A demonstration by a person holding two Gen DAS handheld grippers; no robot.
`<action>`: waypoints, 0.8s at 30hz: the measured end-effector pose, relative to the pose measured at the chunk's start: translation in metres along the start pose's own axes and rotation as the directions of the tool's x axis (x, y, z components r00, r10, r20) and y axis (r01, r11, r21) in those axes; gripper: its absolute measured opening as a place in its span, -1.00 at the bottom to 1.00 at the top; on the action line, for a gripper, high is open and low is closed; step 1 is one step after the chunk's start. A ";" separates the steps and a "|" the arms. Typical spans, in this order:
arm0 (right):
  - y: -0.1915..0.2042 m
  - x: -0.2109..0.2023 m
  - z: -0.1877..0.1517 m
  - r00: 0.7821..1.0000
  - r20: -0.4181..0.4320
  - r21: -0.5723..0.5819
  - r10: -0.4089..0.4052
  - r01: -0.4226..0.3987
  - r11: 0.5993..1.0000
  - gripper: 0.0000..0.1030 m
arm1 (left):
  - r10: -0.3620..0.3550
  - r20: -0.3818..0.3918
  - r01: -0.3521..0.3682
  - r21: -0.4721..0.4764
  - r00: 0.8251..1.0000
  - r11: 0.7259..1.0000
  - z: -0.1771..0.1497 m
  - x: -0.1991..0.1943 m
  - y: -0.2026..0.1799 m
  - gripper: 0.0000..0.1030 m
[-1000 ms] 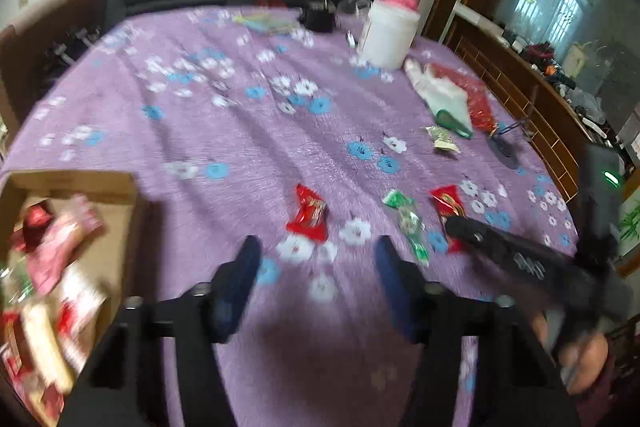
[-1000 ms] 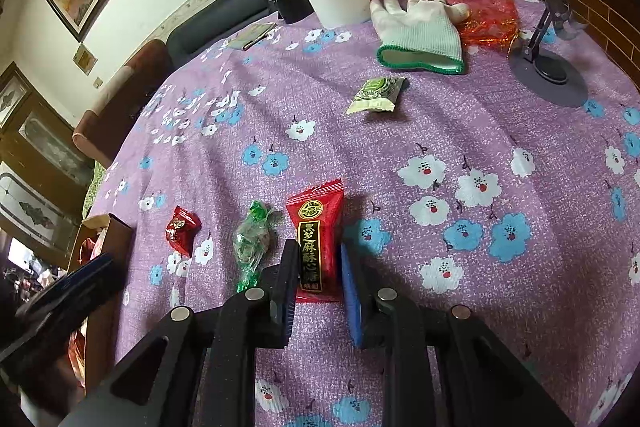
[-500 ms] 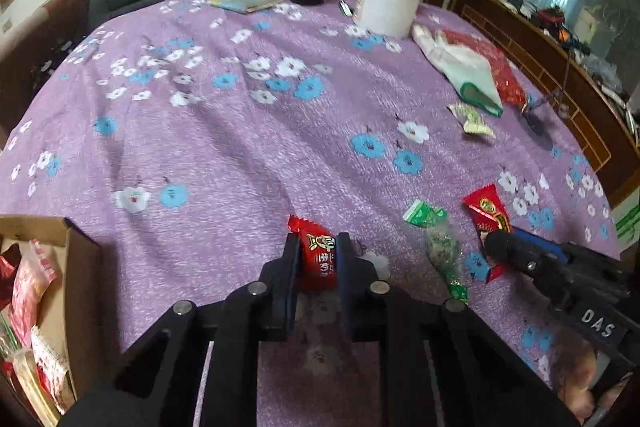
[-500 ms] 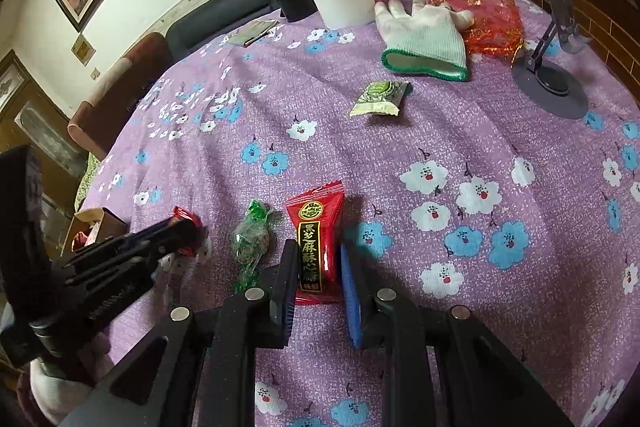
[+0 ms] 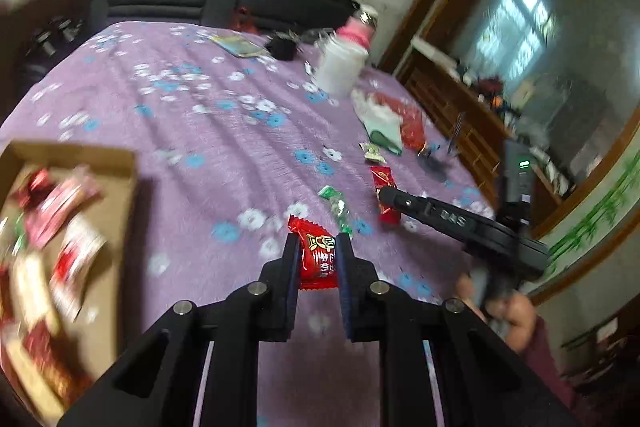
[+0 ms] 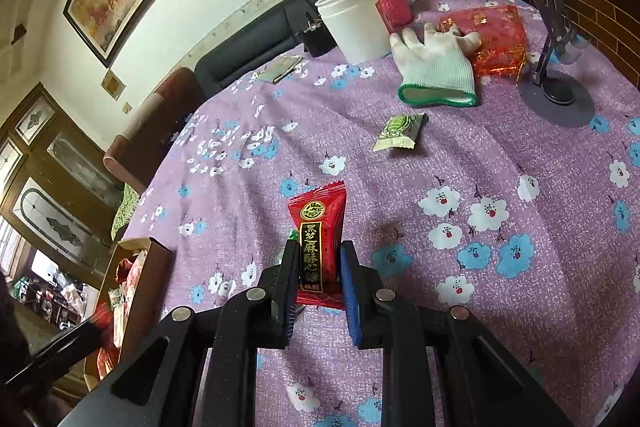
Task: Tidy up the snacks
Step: 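Grasp the small red wrapped candy with the left tool, then carry both candies over the cardboard box and open both tools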
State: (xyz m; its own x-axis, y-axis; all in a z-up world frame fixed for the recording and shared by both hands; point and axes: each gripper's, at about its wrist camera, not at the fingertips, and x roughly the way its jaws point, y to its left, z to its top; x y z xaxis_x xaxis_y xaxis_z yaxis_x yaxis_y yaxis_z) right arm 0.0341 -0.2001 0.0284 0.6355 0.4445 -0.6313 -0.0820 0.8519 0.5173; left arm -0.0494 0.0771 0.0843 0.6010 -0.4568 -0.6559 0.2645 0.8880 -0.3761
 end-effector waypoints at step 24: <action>0.191 0.010 -0.083 0.972 -0.185 -0.318 0.143 -0.197 0.927 -0.58 | 0.330 0.070 -0.290 -0.334 0.941 0.897 -0.100 -0.145 0.184 -0.68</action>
State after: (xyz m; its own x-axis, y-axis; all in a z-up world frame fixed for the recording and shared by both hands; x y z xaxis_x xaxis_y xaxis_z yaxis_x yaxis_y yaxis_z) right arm -0.0388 -0.0104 0.0730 0.4638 0.6052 -0.6470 -0.4456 0.7906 0.4200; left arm -0.1634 0.3017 0.0453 0.7057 -0.1333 -0.6958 -0.1885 0.9115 -0.3657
